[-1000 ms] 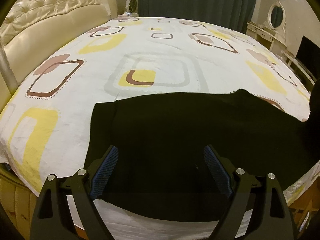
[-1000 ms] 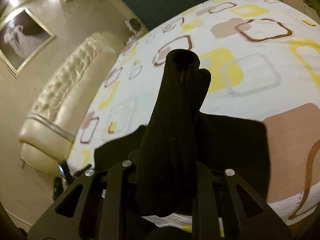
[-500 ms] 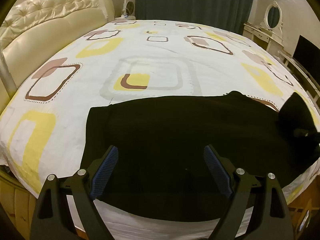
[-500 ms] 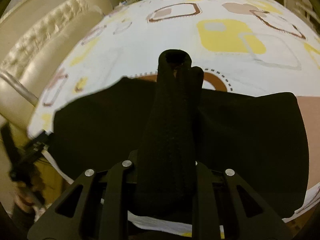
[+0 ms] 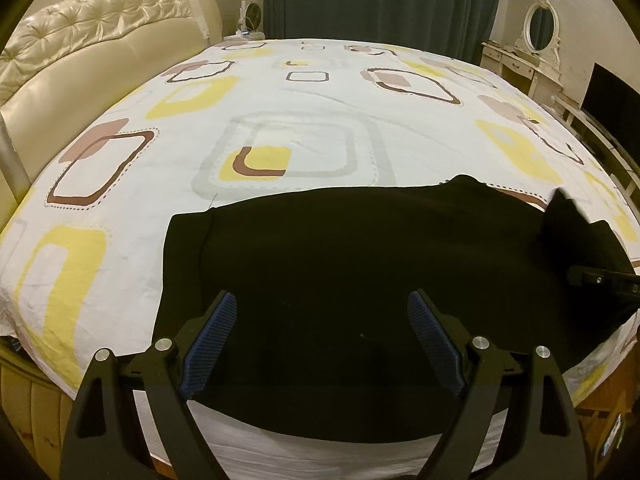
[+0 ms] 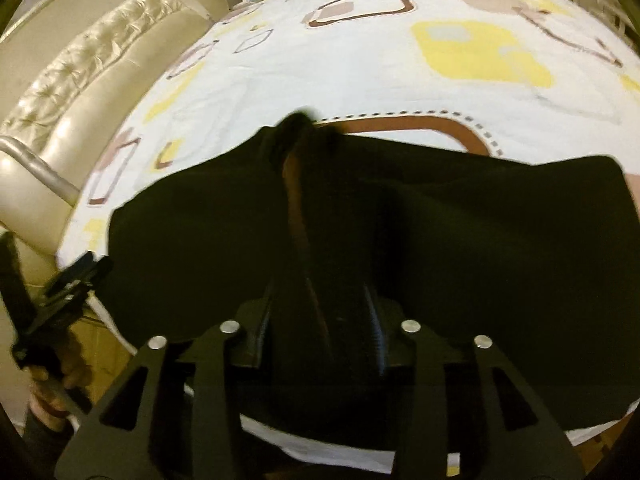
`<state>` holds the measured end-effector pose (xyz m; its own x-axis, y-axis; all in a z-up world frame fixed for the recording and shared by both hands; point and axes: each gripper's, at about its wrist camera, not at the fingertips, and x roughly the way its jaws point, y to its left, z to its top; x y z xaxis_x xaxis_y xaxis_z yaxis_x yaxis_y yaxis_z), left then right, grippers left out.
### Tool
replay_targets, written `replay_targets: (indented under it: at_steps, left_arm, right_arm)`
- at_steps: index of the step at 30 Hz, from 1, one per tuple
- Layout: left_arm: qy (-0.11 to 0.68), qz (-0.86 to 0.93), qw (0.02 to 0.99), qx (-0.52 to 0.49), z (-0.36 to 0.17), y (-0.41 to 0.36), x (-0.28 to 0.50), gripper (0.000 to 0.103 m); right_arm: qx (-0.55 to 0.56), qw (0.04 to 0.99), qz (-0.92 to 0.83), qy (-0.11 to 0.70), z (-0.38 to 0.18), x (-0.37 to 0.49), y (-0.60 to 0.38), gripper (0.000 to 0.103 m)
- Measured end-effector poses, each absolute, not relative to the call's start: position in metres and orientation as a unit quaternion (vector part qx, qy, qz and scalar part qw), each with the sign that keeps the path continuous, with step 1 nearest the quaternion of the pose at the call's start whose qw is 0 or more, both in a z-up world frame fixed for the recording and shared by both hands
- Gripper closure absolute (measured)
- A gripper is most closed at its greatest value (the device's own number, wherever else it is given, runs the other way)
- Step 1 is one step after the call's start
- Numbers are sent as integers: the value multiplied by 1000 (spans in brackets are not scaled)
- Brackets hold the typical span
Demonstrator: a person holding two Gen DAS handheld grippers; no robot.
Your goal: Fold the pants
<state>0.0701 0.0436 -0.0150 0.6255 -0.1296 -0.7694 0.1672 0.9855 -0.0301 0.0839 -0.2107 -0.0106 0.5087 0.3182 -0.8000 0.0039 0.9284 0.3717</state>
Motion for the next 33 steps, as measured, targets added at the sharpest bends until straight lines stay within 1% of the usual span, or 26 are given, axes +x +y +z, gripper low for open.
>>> replay_targets:
  at_steps: [4,8,13,15,20,22,25,29,31,33]
  left_arm:
    - [425,-82,901,22,-15,43,70,17]
    - [425,-82,901,23,-16,43,69,17]
    - [427,-82,900,23,-18,43,70,17]
    - [427,-82,900,24,-19,43,70,17]
    - [429,-83,899,23,-20,43,70,17]
    - [429,-85,899,27,-20,41,68,17]
    - [426,-88,900,36,-20,39,66,17]
    - [424,-90,901,39,-19,36,65,17]
    - [424,-90,900,37,-19,35,65,17]
    - [423,-90,901,38,-19,35,66,17]
  right_arm:
    - [163,852,108,486,-10,83,-198,59]
    - [177,846,127,486,-12,82,-188,58]
    - [178,844,136,487,-17,80,-177,52]
    - [183,841,141,489,-20,80,-175,52]
    - [196,830,160,497,-30,83,-173,43]
    - [211,828,173,491,-23,81,-177,44]
    - [260,829,207,450,6,70,-205,44]
    - [278,864,170,383,48,51,-281,44]
    - [288,879,115,363,54,44,-328,44]
    - [320,875,57,359,43,40,-380,44]
